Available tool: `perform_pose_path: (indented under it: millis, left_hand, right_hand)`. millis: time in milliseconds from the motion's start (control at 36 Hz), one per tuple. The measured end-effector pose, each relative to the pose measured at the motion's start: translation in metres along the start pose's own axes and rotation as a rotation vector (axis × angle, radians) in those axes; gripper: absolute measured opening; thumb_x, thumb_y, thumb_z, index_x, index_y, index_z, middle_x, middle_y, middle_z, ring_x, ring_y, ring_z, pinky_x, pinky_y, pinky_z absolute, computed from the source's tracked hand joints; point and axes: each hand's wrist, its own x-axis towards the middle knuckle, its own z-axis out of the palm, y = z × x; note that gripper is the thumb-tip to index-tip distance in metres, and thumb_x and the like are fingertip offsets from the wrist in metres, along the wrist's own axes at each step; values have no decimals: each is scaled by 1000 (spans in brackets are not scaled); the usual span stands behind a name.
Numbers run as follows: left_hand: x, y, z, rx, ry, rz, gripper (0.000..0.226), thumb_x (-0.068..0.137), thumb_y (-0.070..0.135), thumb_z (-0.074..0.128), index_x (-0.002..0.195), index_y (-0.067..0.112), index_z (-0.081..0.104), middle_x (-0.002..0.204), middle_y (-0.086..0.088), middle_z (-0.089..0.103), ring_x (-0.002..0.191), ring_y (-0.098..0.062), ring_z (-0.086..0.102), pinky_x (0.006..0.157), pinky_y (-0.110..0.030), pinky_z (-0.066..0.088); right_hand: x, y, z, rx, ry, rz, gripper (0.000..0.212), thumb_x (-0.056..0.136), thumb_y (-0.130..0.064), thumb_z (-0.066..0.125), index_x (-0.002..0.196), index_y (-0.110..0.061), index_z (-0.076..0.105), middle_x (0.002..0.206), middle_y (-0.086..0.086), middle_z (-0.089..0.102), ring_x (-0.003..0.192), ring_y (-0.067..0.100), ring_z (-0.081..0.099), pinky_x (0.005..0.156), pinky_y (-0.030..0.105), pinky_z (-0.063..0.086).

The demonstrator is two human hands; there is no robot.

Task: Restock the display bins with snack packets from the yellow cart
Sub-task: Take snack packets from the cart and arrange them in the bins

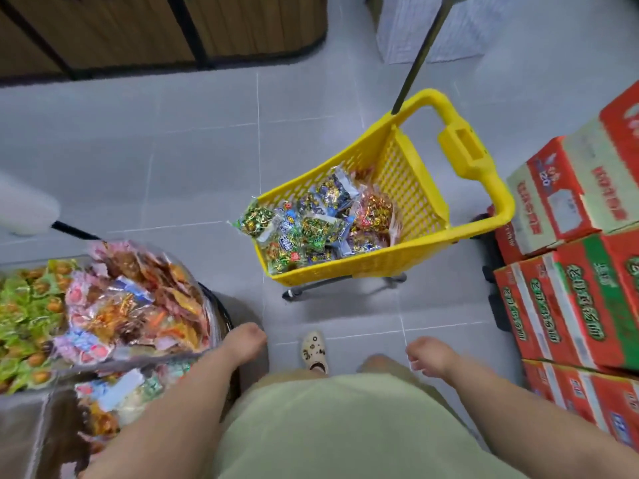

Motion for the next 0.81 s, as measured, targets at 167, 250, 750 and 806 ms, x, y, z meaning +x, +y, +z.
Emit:
perform_pose_path:
  millis: [167, 250, 750, 806]
  left_hand:
    - [19, 37, -43, 35, -11, -3, 29, 96, 8, 43, 69, 16, 47, 83, -13, 52, 74, -24, 51, 65, -25, 42]
    - [26, 48, -43, -54, -60, -41, 25, 97, 10, 39, 74, 13, 45, 76, -11, 48, 58, -20, 42, 52, -23, 28]
    - [91, 133, -46, -425, 88, -105, 26, 98, 20, 47, 73, 15, 52, 80, -11, 57, 76, -23, 53, 72, -30, 40]
    - [95, 135, -47, -486, 94, -107, 21, 98, 19, 49, 79, 11, 56, 80, -10, 58, 76, -23, 54, 71, -28, 40]
  right_hand:
    - [19, -83, -17, 126, -3, -68, 15, 93, -11, 45, 79, -16, 48, 76, 4, 47, 60, 13, 47, 54, 22, 30]
    - [33, -123, -30, 122, -23, -111, 22, 94, -11, 45, 72, -17, 48, 69, 3, 48, 58, 11, 46, 53, 21, 30]
    - [116, -288, -80, -224, -172, -232, 27, 93, -11, 45, 68, -23, 47, 70, -2, 49, 62, 10, 45, 60, 24, 40]
    - [121, -295, -62, -286, -210, -239, 28, 93, -12, 46, 68, -23, 47, 71, -5, 49, 63, 9, 47, 62, 20, 41]
